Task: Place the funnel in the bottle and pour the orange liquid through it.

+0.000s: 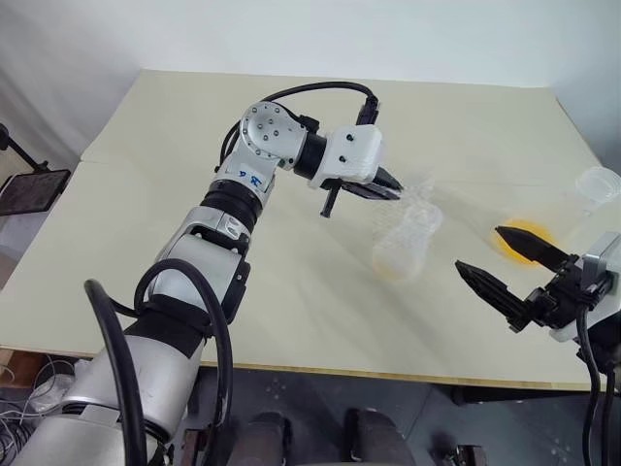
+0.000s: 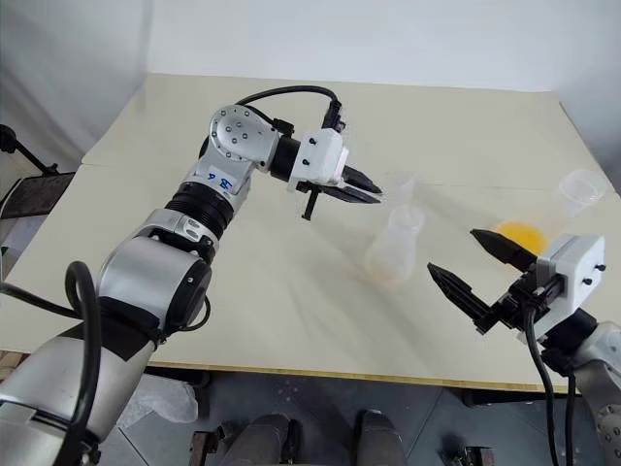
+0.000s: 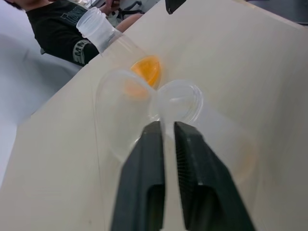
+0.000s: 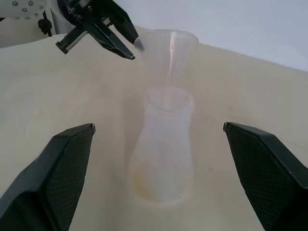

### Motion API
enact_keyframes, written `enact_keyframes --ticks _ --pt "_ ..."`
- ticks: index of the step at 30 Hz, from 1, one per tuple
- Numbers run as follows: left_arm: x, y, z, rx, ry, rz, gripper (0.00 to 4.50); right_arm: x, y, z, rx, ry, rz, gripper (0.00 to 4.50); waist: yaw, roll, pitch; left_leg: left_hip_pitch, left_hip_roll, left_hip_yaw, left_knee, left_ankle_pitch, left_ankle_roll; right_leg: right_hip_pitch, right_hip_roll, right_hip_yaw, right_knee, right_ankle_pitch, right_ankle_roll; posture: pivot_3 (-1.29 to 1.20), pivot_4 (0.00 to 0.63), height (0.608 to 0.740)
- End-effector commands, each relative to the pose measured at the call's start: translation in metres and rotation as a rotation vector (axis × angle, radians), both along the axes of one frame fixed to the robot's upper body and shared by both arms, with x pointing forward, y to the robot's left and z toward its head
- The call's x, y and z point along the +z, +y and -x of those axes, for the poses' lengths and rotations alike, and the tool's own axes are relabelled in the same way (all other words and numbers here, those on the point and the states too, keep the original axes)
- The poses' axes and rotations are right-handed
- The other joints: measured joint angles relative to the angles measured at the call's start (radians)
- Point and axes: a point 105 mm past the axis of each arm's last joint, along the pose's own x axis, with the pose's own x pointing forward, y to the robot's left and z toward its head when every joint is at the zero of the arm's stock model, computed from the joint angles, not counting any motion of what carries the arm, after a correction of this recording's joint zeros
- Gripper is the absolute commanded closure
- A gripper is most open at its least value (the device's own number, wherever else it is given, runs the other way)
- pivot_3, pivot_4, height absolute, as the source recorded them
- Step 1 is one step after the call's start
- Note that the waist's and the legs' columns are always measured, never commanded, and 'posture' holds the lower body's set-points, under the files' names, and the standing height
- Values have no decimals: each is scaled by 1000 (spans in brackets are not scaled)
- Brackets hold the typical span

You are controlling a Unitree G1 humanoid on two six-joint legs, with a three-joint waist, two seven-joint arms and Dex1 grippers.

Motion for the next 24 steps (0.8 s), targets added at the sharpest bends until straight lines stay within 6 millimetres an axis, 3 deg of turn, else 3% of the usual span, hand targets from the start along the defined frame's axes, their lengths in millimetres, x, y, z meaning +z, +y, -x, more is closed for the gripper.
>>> enact_keyframes --ticks 1,10,18,24 --pt "23 -8 8 -45 -50 47 2679 11 -4 1 -11 -63 18 0 0 0 0 0 0 0 0 0 0 0 0 0 0 0 0 0 150 740" --pt "45 -3 10 -57 11 155 21 10 -9 0 -13 -68 32 0 -1 0 0 0 0 0 0 0 0 0 0 0 0 0 0 0 150 740" --pt "49 8 11 -69 79 218 21 12 -14 -6 0 -74 46 0 -2 0 0 0 0 0 0 0 0 0 0 0 0 0 0 0 150 740" --pt "53 46 4 8 212 378 21 8 -27 -3 -33 -52 43 0 -6 1 0 1 1 0 0 0 0 0 0 1 2 0 0 0 150 740"
